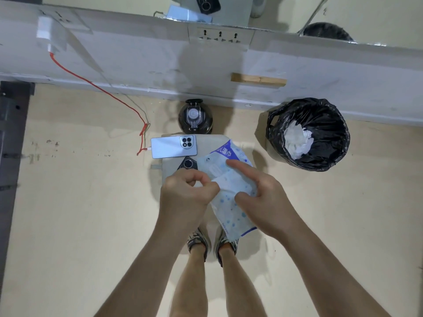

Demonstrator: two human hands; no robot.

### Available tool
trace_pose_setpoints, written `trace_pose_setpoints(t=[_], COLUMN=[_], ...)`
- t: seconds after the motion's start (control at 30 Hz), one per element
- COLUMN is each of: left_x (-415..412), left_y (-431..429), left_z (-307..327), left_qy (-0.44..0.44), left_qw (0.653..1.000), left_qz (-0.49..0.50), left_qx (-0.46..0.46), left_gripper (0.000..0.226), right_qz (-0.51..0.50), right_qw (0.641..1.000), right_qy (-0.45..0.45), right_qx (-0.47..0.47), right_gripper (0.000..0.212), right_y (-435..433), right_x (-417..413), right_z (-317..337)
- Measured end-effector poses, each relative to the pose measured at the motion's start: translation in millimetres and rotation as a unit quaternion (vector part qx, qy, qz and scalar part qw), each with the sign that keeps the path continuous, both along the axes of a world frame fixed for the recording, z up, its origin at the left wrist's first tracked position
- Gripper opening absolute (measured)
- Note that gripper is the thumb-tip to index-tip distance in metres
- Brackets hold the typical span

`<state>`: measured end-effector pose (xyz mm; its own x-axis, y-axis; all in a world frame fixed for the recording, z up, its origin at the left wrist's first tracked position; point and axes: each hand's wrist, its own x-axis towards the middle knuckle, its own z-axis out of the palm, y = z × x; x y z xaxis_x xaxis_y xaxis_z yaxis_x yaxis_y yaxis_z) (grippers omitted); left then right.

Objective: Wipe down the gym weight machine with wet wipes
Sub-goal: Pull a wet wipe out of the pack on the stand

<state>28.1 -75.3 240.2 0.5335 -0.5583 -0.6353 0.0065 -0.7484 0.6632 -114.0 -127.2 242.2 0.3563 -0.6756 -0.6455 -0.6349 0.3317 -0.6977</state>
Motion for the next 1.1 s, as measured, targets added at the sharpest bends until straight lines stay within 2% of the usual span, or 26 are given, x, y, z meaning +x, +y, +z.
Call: trace_pose_setpoints(t=[0.1,0.27,0.37,0.43,0.47,0.53,0.57,0.6,0.63,0.7,0.77,0.83,0.9,0.97,1.03,1.1], left_x=[7,9,6,3,2,1,0,-2,-4,-6,-8,-7,-3,2,8,12], left_y=[0,1,1,3,6,12,15,17,17,15,13,9,7,4,3,1], left_z=[1,0,-1,-2,-4,-4,-4,-3,-1,2,4,6,8,9,8,8], left_qy=[0.099,0.154,0.096,0.049,-0.005,-0.149,-0.189,-0.193,-0.171,-0.114,-0.063,0.055,0.214,0.343,0.416,0.46], left_qw=[0.991,0.986,0.993,0.996,0.998,0.98,0.962,0.952,0.955,0.973,0.992,0.995,0.952,0.888,0.844,0.82], left_qz=[0.092,0.069,0.07,0.072,0.044,-0.09,-0.153,-0.191,-0.198,-0.154,-0.066,0.072,0.209,0.299,0.331,0.331], left_qx=[0.0,-0.004,-0.019,-0.032,-0.048,-0.101,-0.127,-0.139,-0.137,-0.125,-0.09,-0.05,-0.056,-0.067,-0.072,-0.082], left_gripper=[0.018,0.017,0.004,0.01,0.014,0.015,0.015,0.018,0.019,0.016,0.015,0.018,0.023,0.021,0.019,0.023], right_qz=[-0.044,-0.079,-0.116,-0.13,-0.131,-0.113,-0.102,-0.094,-0.09,-0.088,-0.098,-0.123,-0.166,-0.201,-0.207,-0.192], right_qw=[0.998,0.993,0.99,0.989,0.99,0.993,0.995,0.996,0.996,0.996,0.994,0.99,0.985,0.978,0.977,0.979], right_qy=[-0.01,-0.042,-0.042,-0.03,-0.021,-0.002,0.003,0.004,0.003,-0.001,-0.005,-0.009,-0.025,-0.042,-0.044,-0.036], right_qx=[0.04,0.082,0.069,0.059,0.052,0.026,0.012,0.0,-0.01,-0.032,-0.055,-0.065,-0.046,-0.024,-0.027,-0.05], right_gripper=[0.066,0.062,0.041,0.034,0.033,0.032,0.033,0.034,0.036,0.038,0.039,0.039,0.038,0.04,0.045,0.05], right_y=[2,9,14,15,15,14,13,12,11,11,12,13,14,14,15,17], right_x=[-2,2,5,6,6,7,7,7,7,9,11,13,14,14,13,14], right_z=[-3,-8,-13,-15,-16,-14,-12,-11,-9,-7,-7,-8,-9,-10,-11,-12])
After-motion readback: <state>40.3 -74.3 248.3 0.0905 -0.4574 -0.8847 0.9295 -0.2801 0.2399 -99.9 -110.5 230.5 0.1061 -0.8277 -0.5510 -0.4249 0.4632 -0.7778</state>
